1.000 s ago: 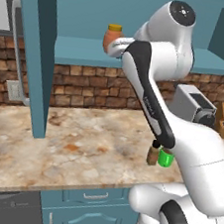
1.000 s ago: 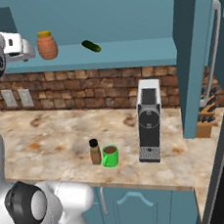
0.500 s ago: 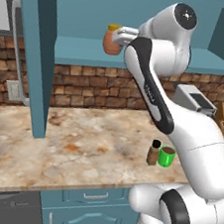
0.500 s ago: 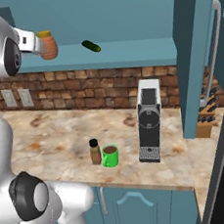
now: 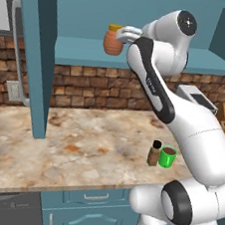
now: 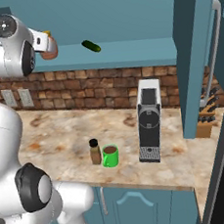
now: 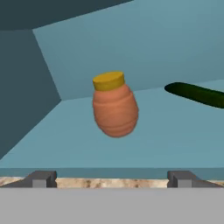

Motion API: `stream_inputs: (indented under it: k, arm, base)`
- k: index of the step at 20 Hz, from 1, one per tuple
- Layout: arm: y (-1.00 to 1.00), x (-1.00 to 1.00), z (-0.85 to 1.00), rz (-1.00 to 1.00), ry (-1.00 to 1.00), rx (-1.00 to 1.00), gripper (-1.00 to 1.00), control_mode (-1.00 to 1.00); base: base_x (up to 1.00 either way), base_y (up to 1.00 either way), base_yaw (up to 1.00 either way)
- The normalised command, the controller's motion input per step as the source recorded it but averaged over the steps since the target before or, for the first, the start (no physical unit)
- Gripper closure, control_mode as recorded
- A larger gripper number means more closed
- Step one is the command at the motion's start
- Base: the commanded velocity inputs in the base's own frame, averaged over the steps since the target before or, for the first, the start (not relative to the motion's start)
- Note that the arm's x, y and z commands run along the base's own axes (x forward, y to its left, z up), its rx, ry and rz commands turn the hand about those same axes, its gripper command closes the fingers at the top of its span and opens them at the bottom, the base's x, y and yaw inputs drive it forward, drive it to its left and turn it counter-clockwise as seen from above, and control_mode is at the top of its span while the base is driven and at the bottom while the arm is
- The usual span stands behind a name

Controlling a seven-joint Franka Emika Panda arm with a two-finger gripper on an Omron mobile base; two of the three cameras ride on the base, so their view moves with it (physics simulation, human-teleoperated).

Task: Pick the cinnamon and honey bottle from the cabinet and place them next to the mug.

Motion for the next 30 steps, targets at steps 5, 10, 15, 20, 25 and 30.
stream_inputs:
  k: [5, 10, 15, 20, 25, 30]
  arm:
    - [0.14, 0.01, 0.06, 0.0, 0.0, -0.18, -1.0, -1.0]
    - [0.16, 0.11, 0.07, 0.0, 0.0, -0.12, -1.0, -1.0]
    - [0.01, 0.37, 0.03, 0.0, 0.0, 0.0, -1.0, -1.0]
    - [0.0, 0.43, 0.21, 0.0, 0.01, 0.0, -1.0, -1.0]
    - [0.0, 0.31, 0.07, 0.0, 0.0, 0.0, -1.0, -1.0]
    - [0.0, 0.09, -0.06, 0.0, 0.0, 0.0, -1.0, -1.0]
  base:
    - [0.0, 0.0, 0.0]
    - [0.0, 0.0, 0.0]
    - [0.0, 0.0, 0.0]
    - [0.0, 0.0, 0.0]
    - [0.0, 0.0, 0.0]
    - [0.0, 0.0, 0.0]
